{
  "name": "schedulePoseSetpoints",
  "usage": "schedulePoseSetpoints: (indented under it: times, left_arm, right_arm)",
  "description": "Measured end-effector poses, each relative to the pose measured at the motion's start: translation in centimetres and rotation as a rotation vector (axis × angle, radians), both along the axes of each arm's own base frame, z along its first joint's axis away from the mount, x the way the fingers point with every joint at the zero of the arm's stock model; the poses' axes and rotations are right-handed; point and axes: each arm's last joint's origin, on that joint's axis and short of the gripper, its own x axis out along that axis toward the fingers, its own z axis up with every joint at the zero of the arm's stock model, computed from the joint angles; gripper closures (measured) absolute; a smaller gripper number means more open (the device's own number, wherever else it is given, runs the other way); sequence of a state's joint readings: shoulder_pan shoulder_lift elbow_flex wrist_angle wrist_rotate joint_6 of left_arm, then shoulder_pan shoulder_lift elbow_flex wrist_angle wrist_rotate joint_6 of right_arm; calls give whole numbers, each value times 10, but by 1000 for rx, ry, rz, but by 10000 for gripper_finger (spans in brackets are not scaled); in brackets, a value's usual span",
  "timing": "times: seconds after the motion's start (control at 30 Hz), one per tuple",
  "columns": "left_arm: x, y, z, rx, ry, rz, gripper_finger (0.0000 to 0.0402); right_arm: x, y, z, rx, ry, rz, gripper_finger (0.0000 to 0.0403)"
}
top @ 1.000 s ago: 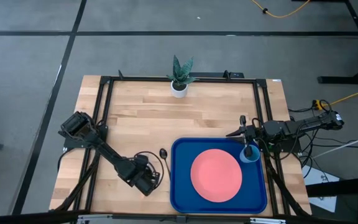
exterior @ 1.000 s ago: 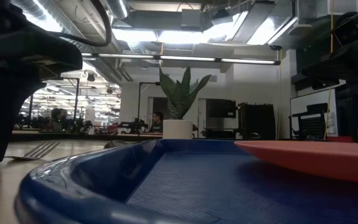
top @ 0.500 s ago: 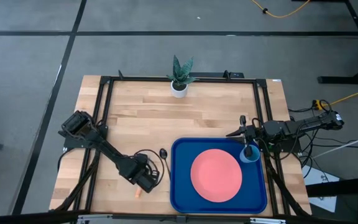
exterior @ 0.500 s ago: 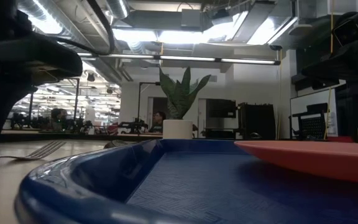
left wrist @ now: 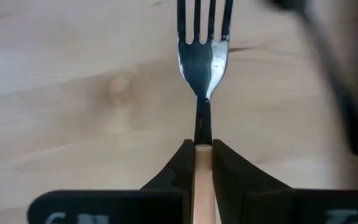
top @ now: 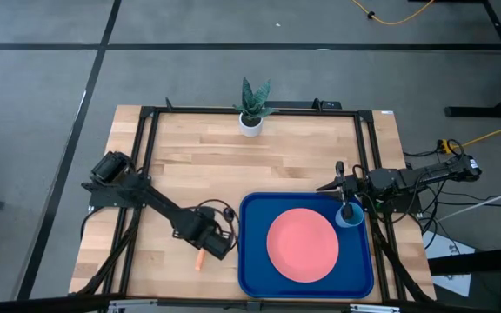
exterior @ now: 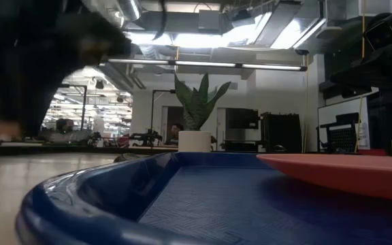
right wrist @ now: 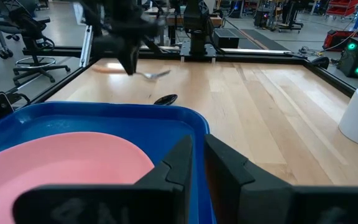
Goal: Pick and place plate/cup/fork/spoon on tray
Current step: Put the fork on the tray, positioned to the left of the pink plate
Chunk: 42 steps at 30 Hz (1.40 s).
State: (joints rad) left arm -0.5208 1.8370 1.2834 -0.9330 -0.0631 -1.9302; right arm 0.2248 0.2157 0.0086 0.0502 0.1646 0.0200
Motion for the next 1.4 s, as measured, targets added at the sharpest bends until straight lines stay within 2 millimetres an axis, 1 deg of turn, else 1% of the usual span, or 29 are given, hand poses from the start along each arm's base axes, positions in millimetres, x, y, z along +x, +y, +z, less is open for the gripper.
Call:
schedulePoseSetpoints:
  times: [0.13, 0.23, 0.3, 0.43, 0.5, 0.63, 0.77, 0.87, 1.0, 1.13, 1.4]
  left_arm:
    - [11, 0, 31, 24, -40, 29, 376]
    - [19, 2, 49, 39, -88, 64, 376]
    - [24, 5, 56, 29, -114, 81, 376]
    - [41, 9, 56, 24, -123, 101, 376]
    - [55, 8, 55, 23, -133, 91, 376]
    - [82, 2, 55, 45, -146, 57, 376]
    - [100, -6, 59, 59, -152, 60, 376]
    - [114, -13, 52, 64, -174, 87, 376]
    - [130, -20, 31, 66, -176, 92, 376]
    - [135, -22, 13, 78, -151, 104, 376]
    - [141, -22, -8, 117, -131, 113, 376]
  right_arm:
    - [0, 0, 0, 0, -1, 0, 358]
    - [0, 0, 0, 0, -1, 0, 358]
    - [0, 0, 0, 0, 0, 0, 358]
    - [0, 0, 0, 0, -1, 0, 358]
    - [0, 0, 0, 0, 0, 0, 358]
    - [0, 0, 0, 0, 0, 0, 358]
    - [0, 0, 0, 0, 0, 0, 358]
    - [0, 0, 0, 0, -1, 0, 358]
    - [0, 0, 0, 0, 0, 0, 358]
    - [0, 0, 0, 0, 0, 0, 358]
    - [0, 0, 0, 0, -1, 0, 358]
